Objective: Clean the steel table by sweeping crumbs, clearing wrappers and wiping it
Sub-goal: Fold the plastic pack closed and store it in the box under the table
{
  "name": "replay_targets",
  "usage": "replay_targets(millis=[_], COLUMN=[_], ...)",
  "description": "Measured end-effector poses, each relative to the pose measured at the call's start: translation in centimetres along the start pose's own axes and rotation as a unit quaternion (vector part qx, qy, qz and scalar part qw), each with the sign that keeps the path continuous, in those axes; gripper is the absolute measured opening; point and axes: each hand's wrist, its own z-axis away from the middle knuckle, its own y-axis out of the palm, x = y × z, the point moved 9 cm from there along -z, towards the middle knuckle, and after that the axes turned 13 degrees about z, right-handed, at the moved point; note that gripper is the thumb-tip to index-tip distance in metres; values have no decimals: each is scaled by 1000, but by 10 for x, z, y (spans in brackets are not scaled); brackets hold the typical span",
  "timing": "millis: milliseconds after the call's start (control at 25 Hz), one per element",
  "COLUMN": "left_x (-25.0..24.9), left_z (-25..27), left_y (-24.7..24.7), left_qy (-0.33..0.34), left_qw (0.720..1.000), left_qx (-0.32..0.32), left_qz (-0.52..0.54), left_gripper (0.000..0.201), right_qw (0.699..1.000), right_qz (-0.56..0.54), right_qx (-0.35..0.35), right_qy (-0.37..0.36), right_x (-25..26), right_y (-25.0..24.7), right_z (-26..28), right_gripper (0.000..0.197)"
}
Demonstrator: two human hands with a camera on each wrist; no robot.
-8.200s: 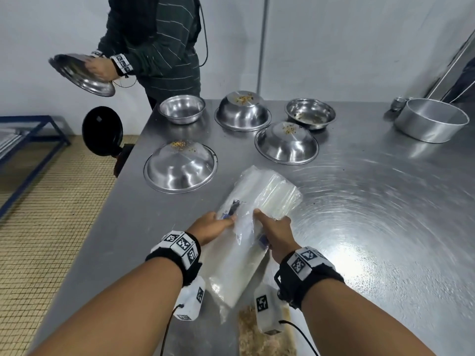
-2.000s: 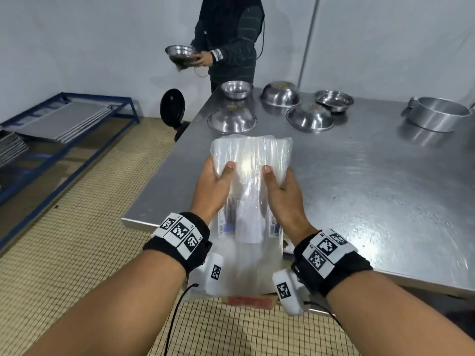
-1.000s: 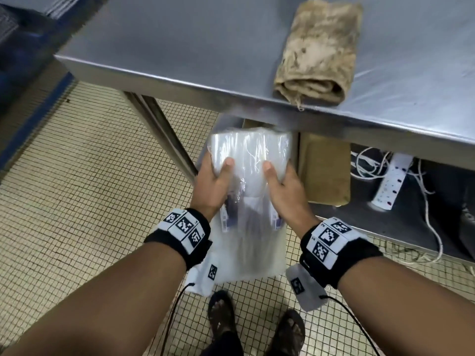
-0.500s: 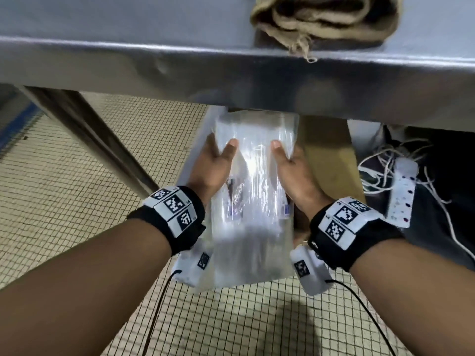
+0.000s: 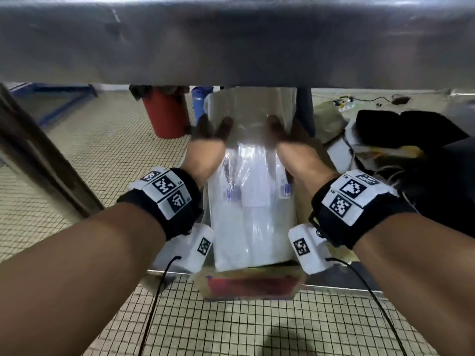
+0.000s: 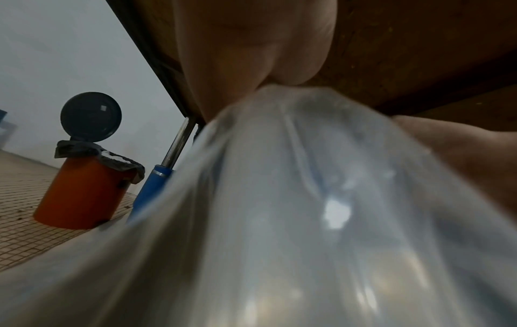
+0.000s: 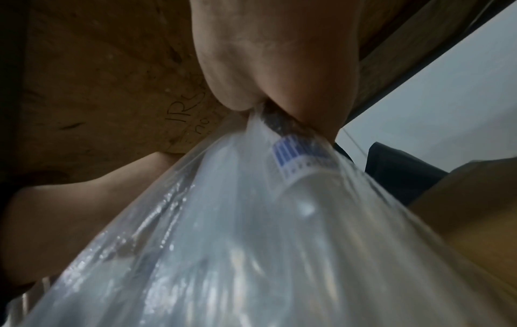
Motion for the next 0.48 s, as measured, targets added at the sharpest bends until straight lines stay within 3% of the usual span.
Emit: replay_targets(millis=[80, 160, 240, 400, 480], left_x=[2, 10, 25, 56, 72], left_z=[-2, -4, -8, -15, -16], left_y=[-1, -1, 4, 7, 8], left_qy=[-10, -25, -28, -56, -68], left_qw=[1000, 999, 999, 997, 996], left_qx=[-13, -25, -15, -20, -22], left_qz=[5, -23, -23, -42, -58], left_gripper=[26, 21, 27, 61, 69], right_qw=[1000, 999, 997, 999, 998], right_qz=[11, 33, 55, 32, 39], right_qx=[-27, -20, 11, 6, 46], right_qy=[-2, 19, 43, 31, 36], right_x=[4, 0, -16, -31, -41], right_y=[-1, 5, 16, 26, 40], right_z=[1, -5, -15, -34, -44], right_gripper=[57, 66, 73, 65, 67])
